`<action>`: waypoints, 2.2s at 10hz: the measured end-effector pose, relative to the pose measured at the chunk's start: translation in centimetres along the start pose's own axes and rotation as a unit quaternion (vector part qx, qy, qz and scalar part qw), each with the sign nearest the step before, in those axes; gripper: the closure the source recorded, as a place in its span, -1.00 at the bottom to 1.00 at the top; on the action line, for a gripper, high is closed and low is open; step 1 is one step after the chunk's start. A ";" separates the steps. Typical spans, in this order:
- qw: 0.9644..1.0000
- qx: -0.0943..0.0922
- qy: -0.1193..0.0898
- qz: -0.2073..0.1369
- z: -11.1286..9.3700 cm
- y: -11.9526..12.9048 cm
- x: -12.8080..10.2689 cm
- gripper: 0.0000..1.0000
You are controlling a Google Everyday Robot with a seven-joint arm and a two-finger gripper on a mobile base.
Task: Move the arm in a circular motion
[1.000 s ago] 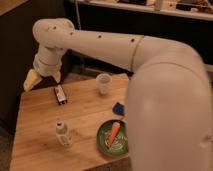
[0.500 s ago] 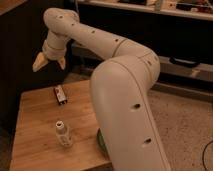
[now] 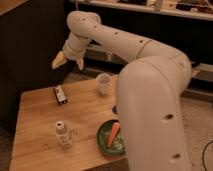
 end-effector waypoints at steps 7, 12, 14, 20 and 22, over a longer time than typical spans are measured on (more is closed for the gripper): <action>0.995 0.067 -0.054 0.053 -9.9 -9.1 12.7 -0.60; 0.998 0.056 -0.037 -0.005 -11.1 -7.9 19.6 -0.60; 0.998 0.046 -0.020 -0.040 -9.8 -4.9 20.6 -0.60; 0.985 -0.004 0.038 -0.170 -3.0 11.0 19.5 -0.60; 0.976 -0.014 0.052 -0.213 -1.0 16.2 18.3 -0.60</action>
